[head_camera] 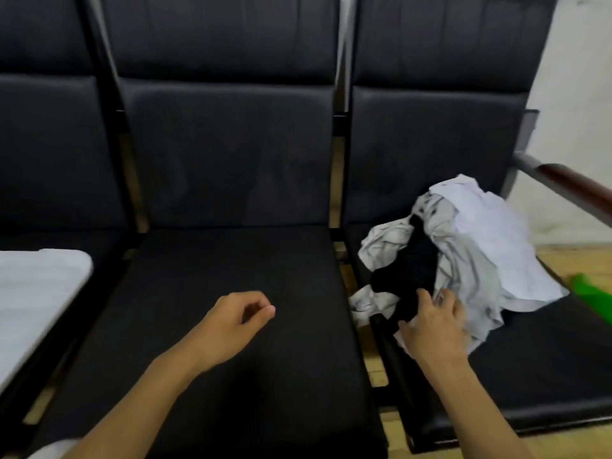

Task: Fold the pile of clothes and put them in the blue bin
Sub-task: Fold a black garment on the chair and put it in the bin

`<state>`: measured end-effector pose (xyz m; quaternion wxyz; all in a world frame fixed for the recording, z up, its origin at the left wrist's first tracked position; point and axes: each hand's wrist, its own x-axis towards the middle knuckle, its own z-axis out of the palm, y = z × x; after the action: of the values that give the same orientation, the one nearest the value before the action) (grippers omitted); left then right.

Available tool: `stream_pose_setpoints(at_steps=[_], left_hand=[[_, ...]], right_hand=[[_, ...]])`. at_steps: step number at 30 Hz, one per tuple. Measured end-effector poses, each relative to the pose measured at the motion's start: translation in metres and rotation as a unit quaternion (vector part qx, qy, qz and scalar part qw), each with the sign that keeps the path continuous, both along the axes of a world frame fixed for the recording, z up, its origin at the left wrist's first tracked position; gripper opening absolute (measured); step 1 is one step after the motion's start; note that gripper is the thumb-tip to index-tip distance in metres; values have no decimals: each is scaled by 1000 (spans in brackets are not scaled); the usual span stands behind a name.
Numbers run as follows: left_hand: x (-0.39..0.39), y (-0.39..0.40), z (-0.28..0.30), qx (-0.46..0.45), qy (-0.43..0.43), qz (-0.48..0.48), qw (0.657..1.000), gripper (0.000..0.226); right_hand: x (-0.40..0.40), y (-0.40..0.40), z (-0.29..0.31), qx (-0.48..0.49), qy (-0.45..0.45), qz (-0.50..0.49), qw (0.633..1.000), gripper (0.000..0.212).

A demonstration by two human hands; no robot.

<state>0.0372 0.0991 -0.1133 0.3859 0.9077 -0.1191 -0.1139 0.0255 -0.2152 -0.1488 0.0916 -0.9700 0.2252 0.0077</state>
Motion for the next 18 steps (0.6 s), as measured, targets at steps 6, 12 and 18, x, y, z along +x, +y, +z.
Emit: stream_pose_setpoints(at_steps=[6, 12, 18], left_hand=[[11, -10, -21, 57, 16, -38, 998, 17], [13, 12, -17, 61, 4, -12, 998, 20], [5, 24, -7, 60, 1, -26, 998, 20]], right_hand=[[18, -21, -20, 52, 27, -50, 997, 36], [26, -17, 1, 15, 2, -62, 998, 21], [3, -30, 73, 173, -367, -147, 902, 16]])
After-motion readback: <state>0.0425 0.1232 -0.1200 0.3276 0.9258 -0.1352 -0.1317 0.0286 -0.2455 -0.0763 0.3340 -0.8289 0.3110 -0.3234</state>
